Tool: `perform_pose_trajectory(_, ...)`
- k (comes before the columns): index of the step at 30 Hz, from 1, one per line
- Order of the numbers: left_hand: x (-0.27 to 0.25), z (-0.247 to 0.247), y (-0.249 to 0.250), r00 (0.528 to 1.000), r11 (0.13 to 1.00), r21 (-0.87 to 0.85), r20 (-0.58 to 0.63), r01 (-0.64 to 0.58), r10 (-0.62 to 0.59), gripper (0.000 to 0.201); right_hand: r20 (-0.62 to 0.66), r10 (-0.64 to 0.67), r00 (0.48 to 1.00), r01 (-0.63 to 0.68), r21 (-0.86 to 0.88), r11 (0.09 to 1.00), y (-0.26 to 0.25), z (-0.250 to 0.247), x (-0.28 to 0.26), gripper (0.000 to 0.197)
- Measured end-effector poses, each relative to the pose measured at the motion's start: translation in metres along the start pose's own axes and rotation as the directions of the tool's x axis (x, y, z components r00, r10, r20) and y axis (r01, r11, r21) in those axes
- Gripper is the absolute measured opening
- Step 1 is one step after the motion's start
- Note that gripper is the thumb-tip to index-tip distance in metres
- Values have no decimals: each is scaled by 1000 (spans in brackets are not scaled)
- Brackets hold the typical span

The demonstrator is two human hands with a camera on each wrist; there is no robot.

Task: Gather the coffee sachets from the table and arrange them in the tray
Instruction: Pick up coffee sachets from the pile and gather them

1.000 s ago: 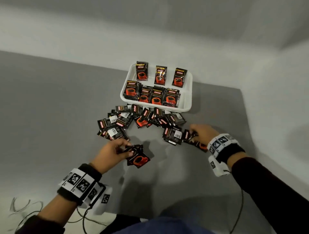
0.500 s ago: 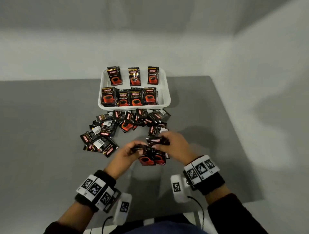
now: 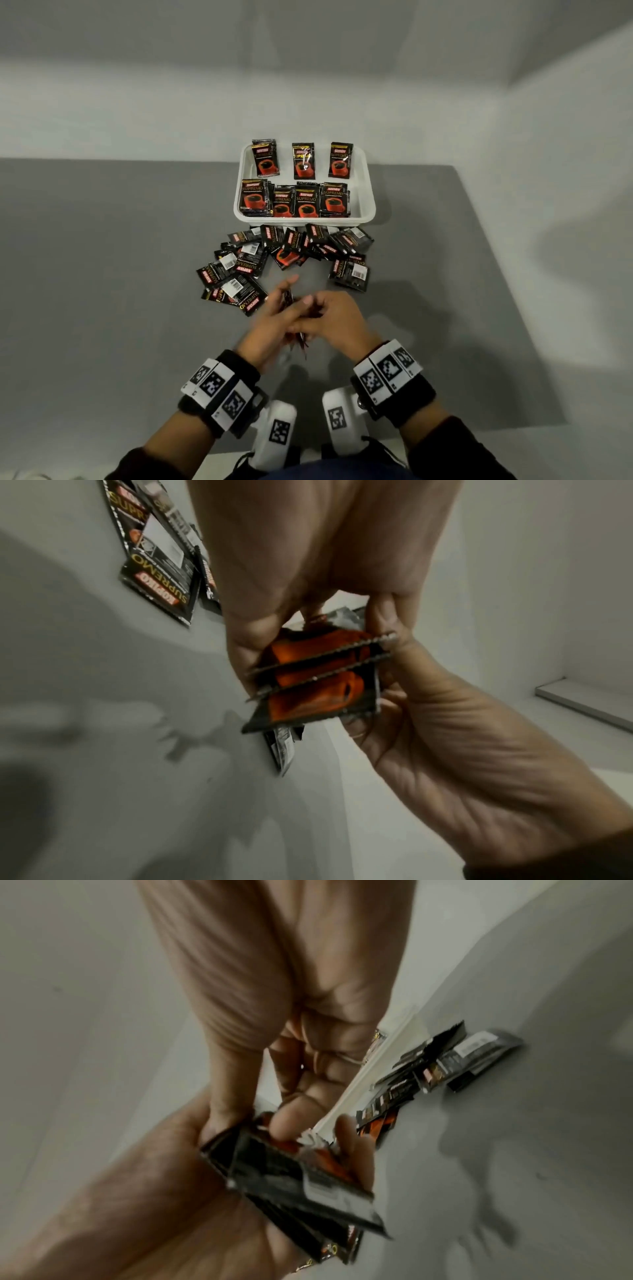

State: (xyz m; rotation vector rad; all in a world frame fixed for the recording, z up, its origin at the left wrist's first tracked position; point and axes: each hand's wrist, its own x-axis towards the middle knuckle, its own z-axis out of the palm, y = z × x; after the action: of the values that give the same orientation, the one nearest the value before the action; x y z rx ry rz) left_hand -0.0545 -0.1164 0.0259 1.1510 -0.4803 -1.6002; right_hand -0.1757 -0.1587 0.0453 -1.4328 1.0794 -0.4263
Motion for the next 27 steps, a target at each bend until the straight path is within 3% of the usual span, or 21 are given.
perform_pose_trajectory(3,-4,-6,-4,996,997,-80,-82,-23,16,30,152,2,988,-16,87,996,2,2,2,38)
perform_pose_trajectory(5,-5,-15,-2,984,989,-138,-176,-54,29,22,151,24,988,-44,131,990,8,-10,9,52)
perform_pose_trajectory(7,-8,-25,0,974,982,-180,-225,-52,10,18,-109,19,994,-27,-68,997,17,-31,26,47)
perform_pose_trajectory(9,-13,-34,0,973,971,-237,-228,-15,-41,27,-325,-73,943,-94,-469,878,30,-55,47,32)
perform_pose_trajectory(11,-17,-40,0,974,959,-283,-216,8,-72,33,-290,-88,953,-147,-696,702,44,-72,68,27)
perform_pose_trajectory(12,-19,-42,0,974,958,-287,-214,11,-75,33,-267,-54,962,-164,-725,669,52,-78,76,27)
perform_pose_trajectory(17,-23,-49,-1,975,967,-254,-215,4,-60,31,-315,43,948,-236,-607,759,66,-85,100,48)
perform_pose_trajectory(21,-24,-49,-2,973,972,-237,-223,2,-57,22,-234,44,971,-203,-716,668,62,-83,100,52)
perform_pose_trajectory(23,-22,-50,-3,972,970,-242,-223,12,-68,23,-213,83,973,-213,-713,668,61,-81,95,49)
perform_pose_trajectory(27,-20,-53,-4,972,968,-248,-214,41,-96,37,-219,81,972,-185,-512,839,61,-75,72,42)
